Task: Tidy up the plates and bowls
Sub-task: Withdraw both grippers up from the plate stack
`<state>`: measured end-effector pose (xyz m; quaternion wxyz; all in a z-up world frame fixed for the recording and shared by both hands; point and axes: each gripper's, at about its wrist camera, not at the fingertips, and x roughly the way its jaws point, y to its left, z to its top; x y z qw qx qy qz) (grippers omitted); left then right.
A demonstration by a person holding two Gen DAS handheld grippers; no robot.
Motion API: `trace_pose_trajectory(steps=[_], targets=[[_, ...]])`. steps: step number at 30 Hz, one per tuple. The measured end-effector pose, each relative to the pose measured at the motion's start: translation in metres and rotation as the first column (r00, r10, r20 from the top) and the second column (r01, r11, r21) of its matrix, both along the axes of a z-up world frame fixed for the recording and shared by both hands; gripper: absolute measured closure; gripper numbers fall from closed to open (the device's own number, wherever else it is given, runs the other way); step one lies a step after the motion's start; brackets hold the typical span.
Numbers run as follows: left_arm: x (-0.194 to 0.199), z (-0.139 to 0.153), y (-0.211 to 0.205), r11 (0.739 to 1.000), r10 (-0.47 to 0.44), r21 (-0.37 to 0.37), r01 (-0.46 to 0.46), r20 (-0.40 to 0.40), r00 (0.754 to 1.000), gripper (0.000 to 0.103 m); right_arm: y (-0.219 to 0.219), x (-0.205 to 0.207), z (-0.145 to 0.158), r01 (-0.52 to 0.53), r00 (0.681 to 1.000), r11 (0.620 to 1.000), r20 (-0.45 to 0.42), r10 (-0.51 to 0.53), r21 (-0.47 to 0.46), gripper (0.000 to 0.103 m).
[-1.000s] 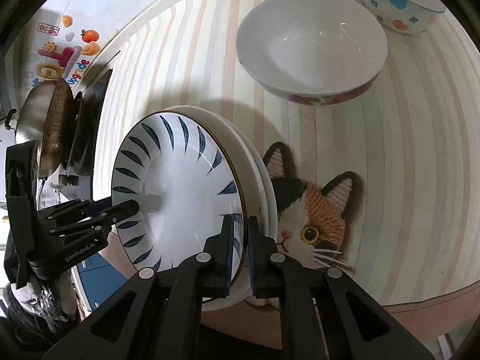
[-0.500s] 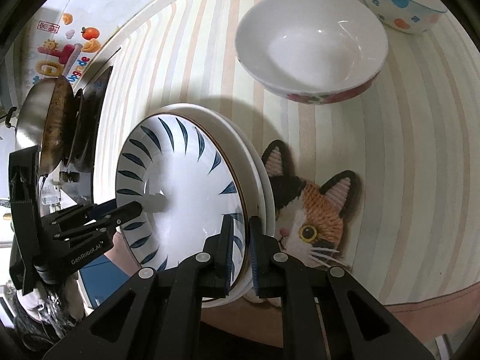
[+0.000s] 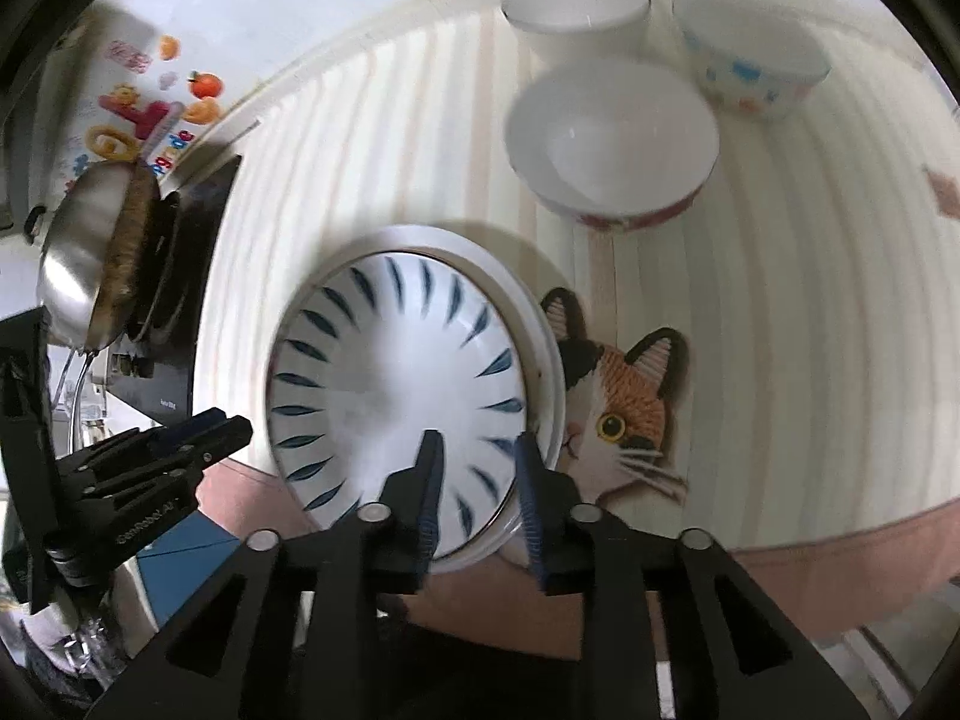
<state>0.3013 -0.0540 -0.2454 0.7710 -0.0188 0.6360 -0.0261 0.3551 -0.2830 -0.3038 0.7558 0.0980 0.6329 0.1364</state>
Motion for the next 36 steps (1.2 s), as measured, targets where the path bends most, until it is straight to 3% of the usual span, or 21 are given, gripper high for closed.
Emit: trace_pose_trajectory(steps=[5, 7, 9, 10, 23, 30, 36], targets=[[-0.031, 0.047, 0.004, 0.999, -0.016, -0.027, 0.018, 0.077, 0.997, 0.064, 0.014, -0.040, 0.054, -0.001, 0.994, 1.000, 0.108, 0.004, -0.028, 0.039], [-0.043, 0.064, 0.005, 0.999, -0.024, -0.026, 0.027, 0.112, 0.993, 0.049, 0.016, -0.052, 0.070, 0.007, 0.990, 1.000, 0.143, -0.003, -0.029, 0.030], [-0.056, 0.080, 0.004, 0.999, -0.027, -0.019, 0.030, 0.151, 0.988, 0.018, 0.017, -0.067, 0.086, 0.018, 0.984, 0.999, 0.176, -0.011, -0.037, 0.022], [-0.059, 0.085, 0.006, 0.999, -0.026, -0.017, 0.029, 0.165, 0.986, 0.016, 0.019, -0.074, 0.093, 0.025, 0.982, 0.999, 0.190, -0.016, -0.046, 0.018], [-0.115, 0.141, 0.008, 1.000, 0.010, -0.010, -0.008, 0.309, 0.951, 0.005, 0.026, -0.152, 0.173, 0.084, 0.928, 0.987, 0.371, -0.028, -0.135, 0.008], [-0.127, 0.153, 0.008, 1.000, 0.026, -0.025, -0.019, 0.319, 0.947, 0.005, 0.023, -0.172, 0.193, 0.091, 0.924, 0.986, 0.382, -0.033, -0.136, 0.007], [-0.121, 0.154, 0.000, 0.999, 0.028, -0.026, -0.021, 0.313, 0.949, 0.005, 0.008, -0.165, 0.192, 0.084, 0.932, 0.993, 0.359, -0.049, -0.081, 0.006]])
